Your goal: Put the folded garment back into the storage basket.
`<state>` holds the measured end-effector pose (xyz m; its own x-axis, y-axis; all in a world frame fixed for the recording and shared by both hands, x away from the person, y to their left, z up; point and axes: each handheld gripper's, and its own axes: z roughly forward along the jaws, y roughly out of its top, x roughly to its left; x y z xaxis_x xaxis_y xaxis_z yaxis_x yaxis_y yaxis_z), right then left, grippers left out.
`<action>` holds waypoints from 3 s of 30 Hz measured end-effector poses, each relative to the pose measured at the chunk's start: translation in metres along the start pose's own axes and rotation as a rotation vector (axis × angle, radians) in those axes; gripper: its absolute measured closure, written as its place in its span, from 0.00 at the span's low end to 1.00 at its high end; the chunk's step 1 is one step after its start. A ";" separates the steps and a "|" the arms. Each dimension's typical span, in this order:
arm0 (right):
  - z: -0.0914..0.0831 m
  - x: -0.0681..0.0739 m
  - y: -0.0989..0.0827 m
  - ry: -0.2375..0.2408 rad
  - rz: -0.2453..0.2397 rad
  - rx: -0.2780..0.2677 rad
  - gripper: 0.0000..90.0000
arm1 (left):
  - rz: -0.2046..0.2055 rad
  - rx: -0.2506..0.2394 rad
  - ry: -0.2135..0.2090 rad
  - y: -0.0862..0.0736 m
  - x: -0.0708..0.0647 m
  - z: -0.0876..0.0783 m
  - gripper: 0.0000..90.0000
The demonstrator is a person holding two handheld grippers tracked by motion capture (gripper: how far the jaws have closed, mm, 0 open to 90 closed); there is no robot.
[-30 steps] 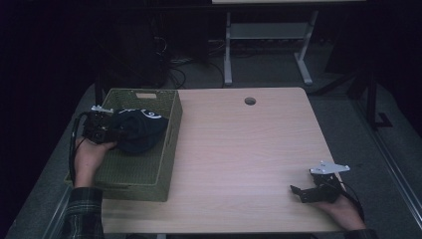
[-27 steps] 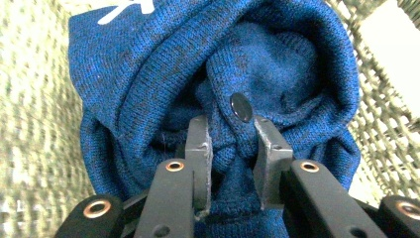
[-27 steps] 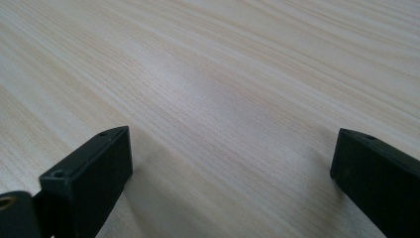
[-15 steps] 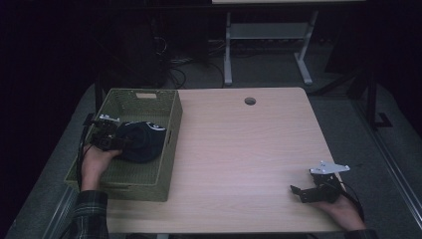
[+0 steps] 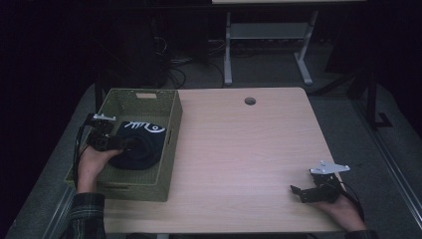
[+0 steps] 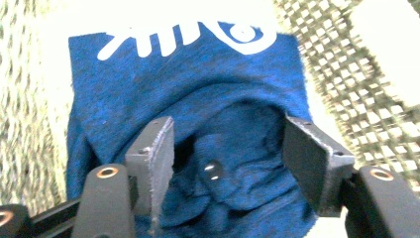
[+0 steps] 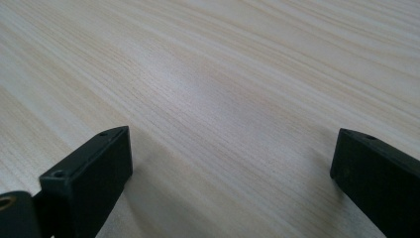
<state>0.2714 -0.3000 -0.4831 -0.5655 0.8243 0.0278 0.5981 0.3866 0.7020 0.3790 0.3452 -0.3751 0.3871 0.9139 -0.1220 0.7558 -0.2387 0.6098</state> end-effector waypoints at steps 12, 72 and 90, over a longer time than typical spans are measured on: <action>0.000 0.000 0.000 0.000 0.000 0.000 0.03 | 0.080 -0.073 -0.087 0.028 -0.041 -0.012 0.25; 0.000 0.000 0.000 0.000 0.000 0.000 0.03 | 0.423 -0.062 -0.252 -0.024 -0.244 0.104 0.17; 0.000 0.000 0.000 0.000 -0.001 0.000 0.03 | 0.456 -0.048 -0.231 -0.051 -0.242 0.123 0.14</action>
<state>0.2714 -0.3000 -0.4831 -0.5657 0.8241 0.0273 0.5979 0.3871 0.7019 0.3115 0.0965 -0.4729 0.7827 0.6224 -0.0018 0.4594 -0.5758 0.6763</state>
